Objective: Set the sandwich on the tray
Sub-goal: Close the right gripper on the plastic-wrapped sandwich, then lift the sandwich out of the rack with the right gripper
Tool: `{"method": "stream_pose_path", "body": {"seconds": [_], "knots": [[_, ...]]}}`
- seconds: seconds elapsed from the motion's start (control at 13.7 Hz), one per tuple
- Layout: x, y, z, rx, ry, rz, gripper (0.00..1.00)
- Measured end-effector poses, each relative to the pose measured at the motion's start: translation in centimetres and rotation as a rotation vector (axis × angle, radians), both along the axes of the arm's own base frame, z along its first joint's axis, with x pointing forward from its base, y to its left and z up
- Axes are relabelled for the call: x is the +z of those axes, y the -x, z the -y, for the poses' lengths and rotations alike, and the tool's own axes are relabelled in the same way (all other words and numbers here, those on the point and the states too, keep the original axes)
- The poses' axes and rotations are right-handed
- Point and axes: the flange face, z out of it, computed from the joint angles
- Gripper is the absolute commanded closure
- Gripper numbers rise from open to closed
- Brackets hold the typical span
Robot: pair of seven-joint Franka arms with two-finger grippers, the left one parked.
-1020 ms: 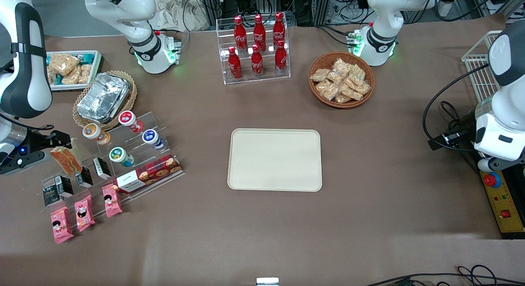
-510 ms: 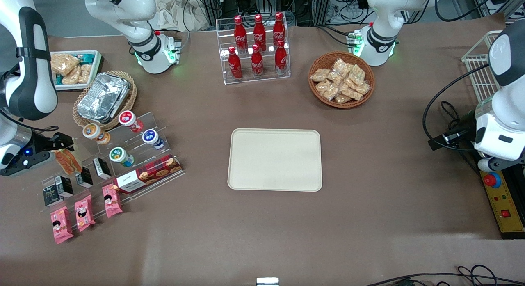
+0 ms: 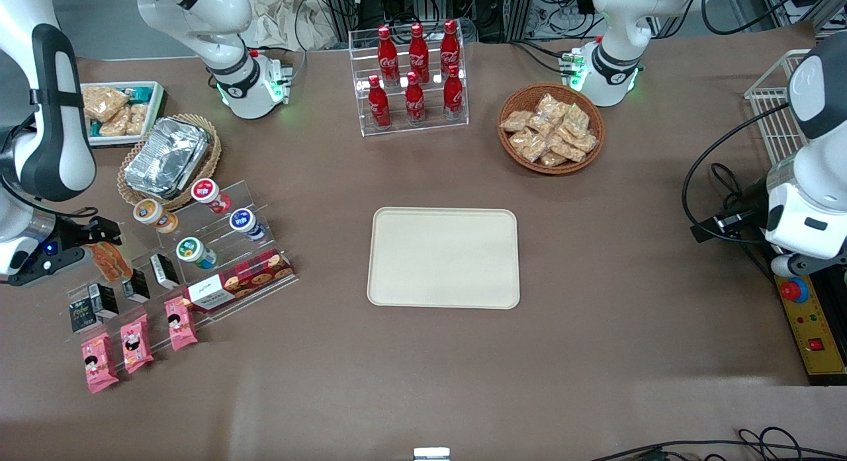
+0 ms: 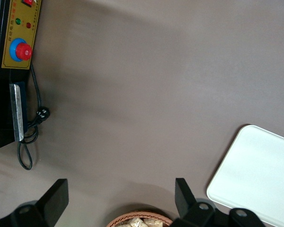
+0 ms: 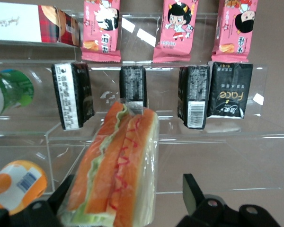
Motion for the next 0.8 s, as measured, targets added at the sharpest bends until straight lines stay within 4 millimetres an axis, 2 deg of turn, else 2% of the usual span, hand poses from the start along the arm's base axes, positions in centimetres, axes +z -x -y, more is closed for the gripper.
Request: {"method": "stream_pose_path", "body": {"seconds": [0.22, 0.58, 0.8], "knots": [[-0.3, 0.0, -0.1, 0.001, -0.001, -0.006, 0.64], [0.4, -0.3, -0.1, -0.002, -0.007, -0.013, 0.64], [4.3, -1.6, -0.3, -0.003, -0.009, -0.029, 0.64]]}}
